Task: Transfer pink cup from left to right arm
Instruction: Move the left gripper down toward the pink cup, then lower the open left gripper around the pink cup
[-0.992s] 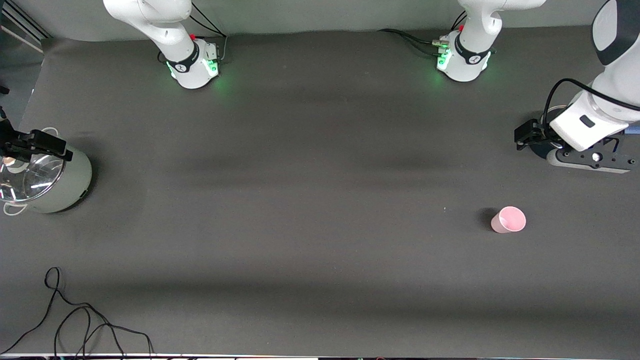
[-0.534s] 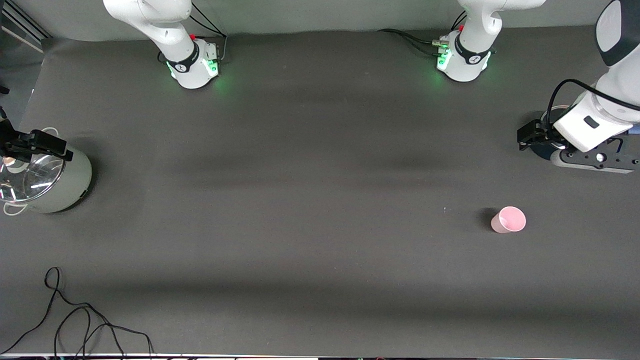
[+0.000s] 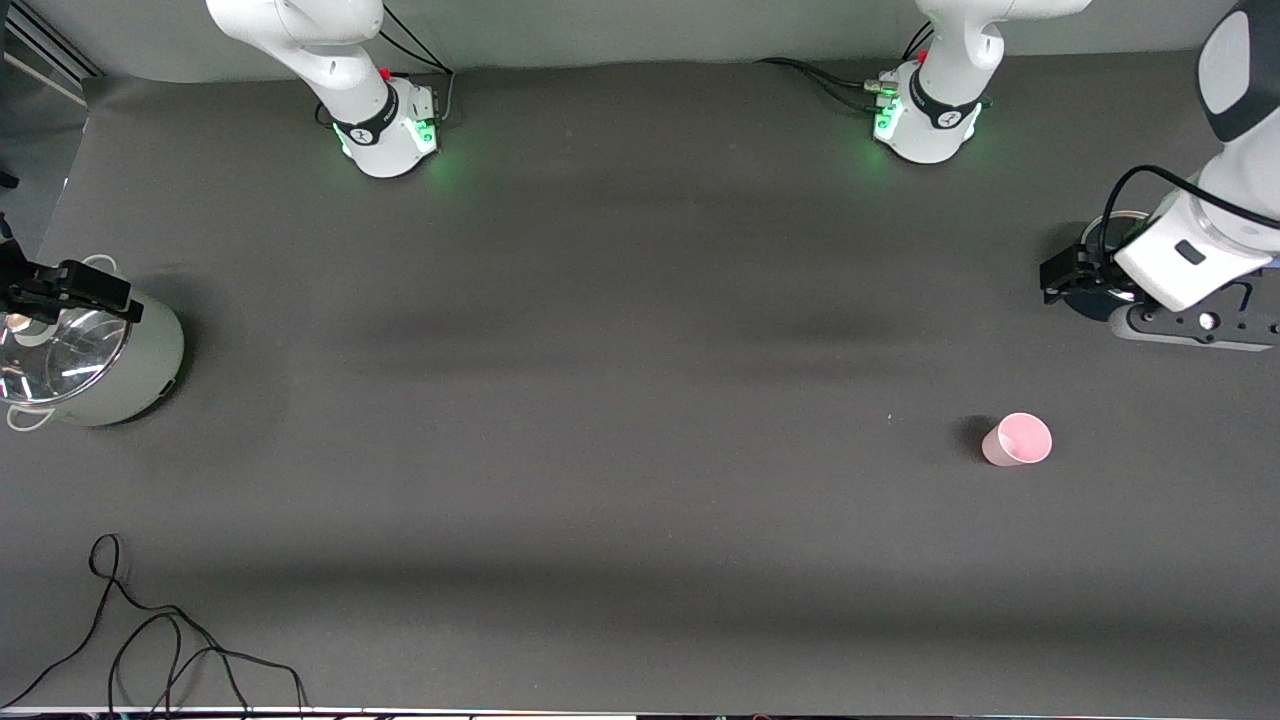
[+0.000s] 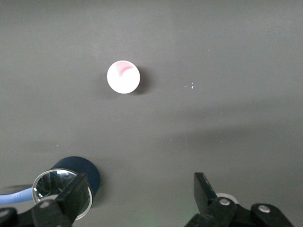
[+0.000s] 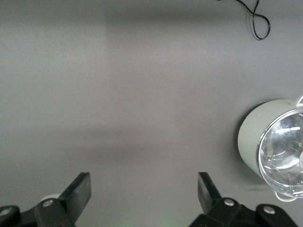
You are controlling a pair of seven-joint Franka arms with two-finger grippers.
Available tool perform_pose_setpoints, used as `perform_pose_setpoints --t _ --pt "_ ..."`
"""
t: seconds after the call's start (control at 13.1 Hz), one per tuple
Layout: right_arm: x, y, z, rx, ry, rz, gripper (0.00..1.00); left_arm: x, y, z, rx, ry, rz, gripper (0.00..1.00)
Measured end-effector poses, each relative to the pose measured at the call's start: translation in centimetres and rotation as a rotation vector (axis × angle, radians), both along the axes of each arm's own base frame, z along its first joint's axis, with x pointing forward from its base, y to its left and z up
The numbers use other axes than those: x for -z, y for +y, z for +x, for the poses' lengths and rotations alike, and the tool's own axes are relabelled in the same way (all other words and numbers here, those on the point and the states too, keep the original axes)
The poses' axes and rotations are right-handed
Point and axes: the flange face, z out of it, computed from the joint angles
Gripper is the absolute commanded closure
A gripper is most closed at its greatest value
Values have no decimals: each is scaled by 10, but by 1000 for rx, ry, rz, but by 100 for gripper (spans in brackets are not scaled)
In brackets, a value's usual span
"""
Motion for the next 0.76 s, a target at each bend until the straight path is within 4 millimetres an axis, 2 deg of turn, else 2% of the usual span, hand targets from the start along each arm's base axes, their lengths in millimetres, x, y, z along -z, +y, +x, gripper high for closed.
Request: perform_pose_setpoints --t 0.23,0.46,0.61,0.76 --pt "0 0 0 9 1 -1 0 -2 14 5 47 -6 -7 1" --pt "1 0 0 11 1 -1 0 -4 63 14 176 -10 -41 2" --pt "1 0 0 11 1 -1 0 10 94 19 183 -7 -105 3" --pt "1 1 0 11 2 -1 0 27 116 29 283 -19 -136 3"
